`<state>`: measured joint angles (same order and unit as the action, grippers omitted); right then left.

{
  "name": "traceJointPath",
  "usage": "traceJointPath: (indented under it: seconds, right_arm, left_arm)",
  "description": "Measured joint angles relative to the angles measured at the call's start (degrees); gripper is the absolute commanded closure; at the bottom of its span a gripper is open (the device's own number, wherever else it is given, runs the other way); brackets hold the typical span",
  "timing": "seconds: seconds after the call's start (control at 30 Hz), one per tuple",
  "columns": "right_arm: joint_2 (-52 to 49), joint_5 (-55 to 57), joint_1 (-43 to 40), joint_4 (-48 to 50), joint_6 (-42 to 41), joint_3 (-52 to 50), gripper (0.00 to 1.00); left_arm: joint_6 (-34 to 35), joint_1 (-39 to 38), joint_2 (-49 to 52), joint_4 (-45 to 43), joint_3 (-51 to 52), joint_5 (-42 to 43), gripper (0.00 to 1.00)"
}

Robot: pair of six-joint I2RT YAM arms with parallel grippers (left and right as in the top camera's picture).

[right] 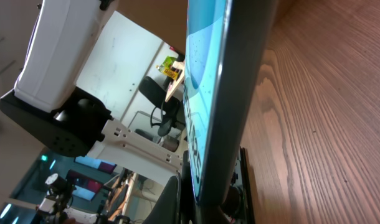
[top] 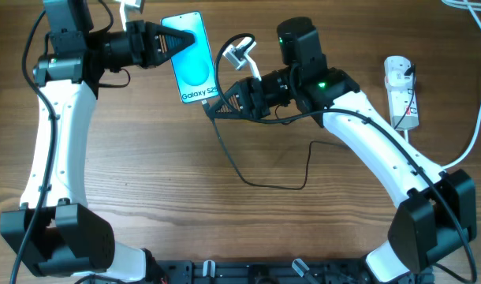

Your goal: Plug charger to phone and switch on socket

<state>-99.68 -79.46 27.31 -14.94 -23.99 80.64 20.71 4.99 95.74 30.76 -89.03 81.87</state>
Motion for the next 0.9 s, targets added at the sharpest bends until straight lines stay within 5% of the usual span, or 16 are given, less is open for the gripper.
traceJointPath:
  seconds: [0.9]
  right_arm:
    - [0.0, 3.0, -1.2, -1.3, 0.0, 0.0, 0.95]
  left_arm:
    - [-1.2, -0.1, 0.0, 0.2, 0.0, 0.7, 0.96]
